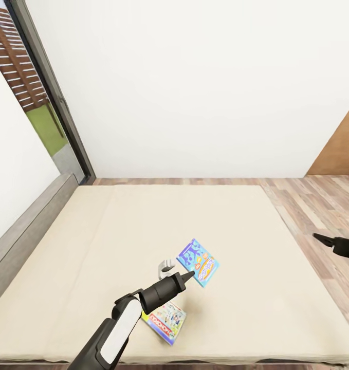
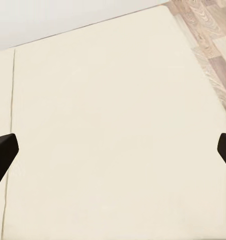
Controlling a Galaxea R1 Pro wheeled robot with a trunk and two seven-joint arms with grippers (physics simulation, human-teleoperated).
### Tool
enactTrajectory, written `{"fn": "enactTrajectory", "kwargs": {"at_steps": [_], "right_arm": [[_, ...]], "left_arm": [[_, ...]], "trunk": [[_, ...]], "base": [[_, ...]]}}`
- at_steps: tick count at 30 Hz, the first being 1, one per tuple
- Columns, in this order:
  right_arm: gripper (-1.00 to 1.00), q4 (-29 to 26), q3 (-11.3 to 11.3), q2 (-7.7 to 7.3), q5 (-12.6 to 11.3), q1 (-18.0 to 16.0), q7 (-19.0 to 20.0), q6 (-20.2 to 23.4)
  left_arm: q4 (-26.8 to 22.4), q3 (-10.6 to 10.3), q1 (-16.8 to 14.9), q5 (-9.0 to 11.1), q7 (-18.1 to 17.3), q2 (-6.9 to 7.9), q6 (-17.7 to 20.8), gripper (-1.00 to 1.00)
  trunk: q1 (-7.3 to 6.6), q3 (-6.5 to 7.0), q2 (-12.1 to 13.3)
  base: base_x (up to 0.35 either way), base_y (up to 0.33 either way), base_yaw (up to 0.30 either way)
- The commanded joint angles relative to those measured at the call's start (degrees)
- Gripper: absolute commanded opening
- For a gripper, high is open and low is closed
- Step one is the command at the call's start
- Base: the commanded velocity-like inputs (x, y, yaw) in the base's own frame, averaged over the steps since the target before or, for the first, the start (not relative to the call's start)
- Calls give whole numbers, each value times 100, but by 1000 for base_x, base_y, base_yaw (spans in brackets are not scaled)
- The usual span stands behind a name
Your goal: Put all the toys in the child's room - the three board games (two on the bed and one on the table), the two jigsaw puzzles on the table, and the tennis ball on the table - inside the toy box on the table in the child's room.
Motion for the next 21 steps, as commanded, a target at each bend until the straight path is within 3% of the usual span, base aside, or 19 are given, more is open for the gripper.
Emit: {"fn": "enactTrajectory", "kwargs": {"at_steps": [1,21], "right_arm": [[100,-2,-6,-1,-40,-6,-6,47],[100,-224,-3,50,-41,131,-4,48]], "left_arm": [[-2,5,-3,40,5,-1,41,-100],[-1,4,-8,40,6,1,39,-100]], "trunk": [[-20,20,34],[-437,540,796]], "base": [[0,0,-108],[0,0,-96]]}}
